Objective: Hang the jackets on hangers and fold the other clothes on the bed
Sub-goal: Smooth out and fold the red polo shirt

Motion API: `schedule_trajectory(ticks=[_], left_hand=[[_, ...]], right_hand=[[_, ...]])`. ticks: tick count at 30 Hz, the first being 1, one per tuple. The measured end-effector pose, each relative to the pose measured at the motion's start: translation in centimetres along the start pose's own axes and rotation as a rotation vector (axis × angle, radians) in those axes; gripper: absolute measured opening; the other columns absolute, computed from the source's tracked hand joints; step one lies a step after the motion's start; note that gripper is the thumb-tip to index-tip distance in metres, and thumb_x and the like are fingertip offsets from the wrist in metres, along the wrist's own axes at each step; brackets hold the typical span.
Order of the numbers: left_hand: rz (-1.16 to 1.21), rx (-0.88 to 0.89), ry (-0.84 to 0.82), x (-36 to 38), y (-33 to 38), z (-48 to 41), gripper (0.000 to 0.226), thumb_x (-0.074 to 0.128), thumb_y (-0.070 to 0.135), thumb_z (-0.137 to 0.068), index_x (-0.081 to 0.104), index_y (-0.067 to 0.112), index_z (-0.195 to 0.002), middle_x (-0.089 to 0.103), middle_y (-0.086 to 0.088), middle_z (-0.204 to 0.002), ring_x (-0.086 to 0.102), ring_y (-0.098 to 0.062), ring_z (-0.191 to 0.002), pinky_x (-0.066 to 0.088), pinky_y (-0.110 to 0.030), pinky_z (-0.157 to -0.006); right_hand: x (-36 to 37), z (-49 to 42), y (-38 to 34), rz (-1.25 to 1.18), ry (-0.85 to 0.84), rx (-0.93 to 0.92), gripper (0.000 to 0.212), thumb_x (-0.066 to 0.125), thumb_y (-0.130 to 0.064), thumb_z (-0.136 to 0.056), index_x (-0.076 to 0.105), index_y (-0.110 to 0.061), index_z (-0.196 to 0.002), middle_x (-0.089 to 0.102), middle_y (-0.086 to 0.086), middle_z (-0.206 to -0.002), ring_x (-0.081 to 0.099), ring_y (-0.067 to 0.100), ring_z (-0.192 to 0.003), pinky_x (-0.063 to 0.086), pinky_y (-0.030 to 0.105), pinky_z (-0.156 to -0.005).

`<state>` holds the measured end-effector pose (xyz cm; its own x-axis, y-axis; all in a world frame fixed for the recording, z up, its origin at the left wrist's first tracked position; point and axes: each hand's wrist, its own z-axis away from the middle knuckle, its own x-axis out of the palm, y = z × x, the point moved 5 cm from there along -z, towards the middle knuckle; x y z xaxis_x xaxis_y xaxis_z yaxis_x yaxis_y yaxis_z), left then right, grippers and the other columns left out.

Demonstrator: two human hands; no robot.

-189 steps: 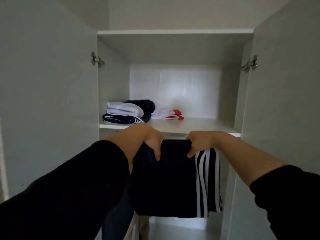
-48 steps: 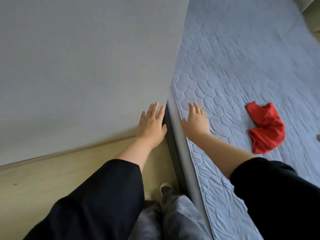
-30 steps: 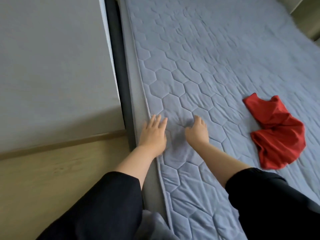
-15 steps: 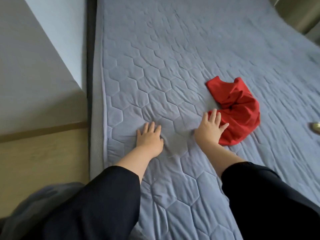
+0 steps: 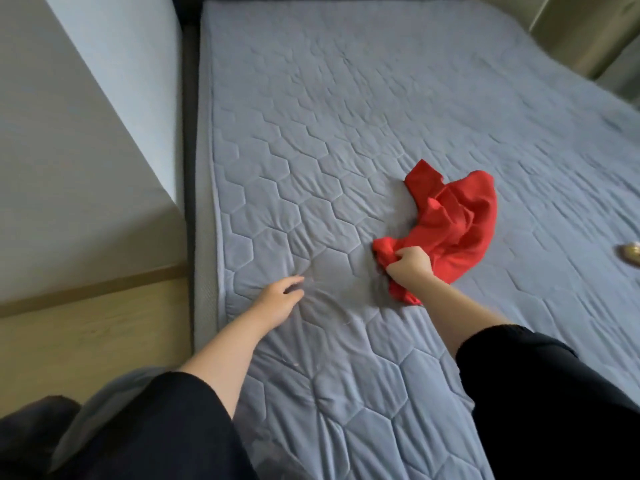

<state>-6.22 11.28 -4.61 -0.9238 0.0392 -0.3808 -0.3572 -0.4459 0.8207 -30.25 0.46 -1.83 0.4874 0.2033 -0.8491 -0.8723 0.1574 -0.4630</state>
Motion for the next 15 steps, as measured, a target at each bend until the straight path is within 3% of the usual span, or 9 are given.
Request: schedule_trajectory(ticks=[3, 6, 10, 13, 15], left_hand=[[0.554, -0.136, 0.074, -1.8, 0.7, 1.0, 0.033, 0.039, 0.017, -0.102, 0.054, 0.01, -0.13, 0.055, -0.003, -0.13, 0.051, -0.018, -0.119, 0.033, -0.026, -0.096], [0.901, -0.175, 0.106, -3.8, 1.2, 1.2, 0.041, 0.029, 0.034, -0.102, 0.048, 0.018, -0.134, 0.052, -0.004, -0.132, 0.048, -0.019, -0.118, 0.028, -0.038, -0.107], [1.124, -0.113, 0.127, -6.6, 2.4, 2.0, 0.048, 0.025, 0.047, -0.1, 0.047, 0.02, -0.134, 0.049, -0.007, -0.138, 0.036, -0.027, -0.137, 0.024, -0.05, -0.109], [1.227, -0.104, 0.071, -7.5, 3.6, 2.6, 0.056, 0.03, 0.058, -0.096, 0.045, 0.025, -0.138, 0.045, -0.005, -0.144, 0.035, -0.03, -0.137, 0.025, -0.062, -0.104], [1.305, -0.109, 0.0, -7.6, 3.9, 2.8, 0.055, 0.033, 0.062, -0.092, 0.049, 0.03, -0.134, 0.052, -0.005, -0.137, 0.042, -0.031, -0.13, 0.031, -0.063, -0.095]], right_hand=[[0.0, 3.0, -5.5, -0.354, -0.172, -0.123, 0.019, 0.054, 0.007, -0.074, 0.067, -0.005, -0.069, 0.051, 0.002, -0.051, 0.043, 0.005, -0.037, 0.038, 0.024, -0.048], [-2.3, 6.8, -12.3, -0.752, -0.266, -0.23, 0.033, 0.045, 0.02, -0.07, 0.055, -0.009, -0.057, 0.043, -0.006, -0.04, 0.038, 0.005, -0.033, 0.032, 0.016, -0.037], [-5.1, 9.2, -18.7, -1.247, -0.411, -0.218, 0.026, 0.043, 0.017, -0.06, 0.052, -0.007, -0.054, 0.046, 0.002, -0.043, 0.041, 0.013, -0.037, 0.028, 0.015, -0.041], [-6.8, 10.9, -21.3, -1.447, -0.538, -0.234, 0.025, 0.048, 0.005, -0.031, 0.061, -0.008, -0.048, 0.054, 0.008, -0.049, 0.052, 0.021, -0.045, 0.042, 0.02, -0.049], [-7.7, 12.0, -21.7, -1.555, -0.574, -0.252, 0.017, 0.051, 0.0, -0.028, 0.06, -0.006, -0.041, 0.058, 0.008, -0.047, 0.058, 0.018, -0.043, 0.048, 0.018, -0.049]])
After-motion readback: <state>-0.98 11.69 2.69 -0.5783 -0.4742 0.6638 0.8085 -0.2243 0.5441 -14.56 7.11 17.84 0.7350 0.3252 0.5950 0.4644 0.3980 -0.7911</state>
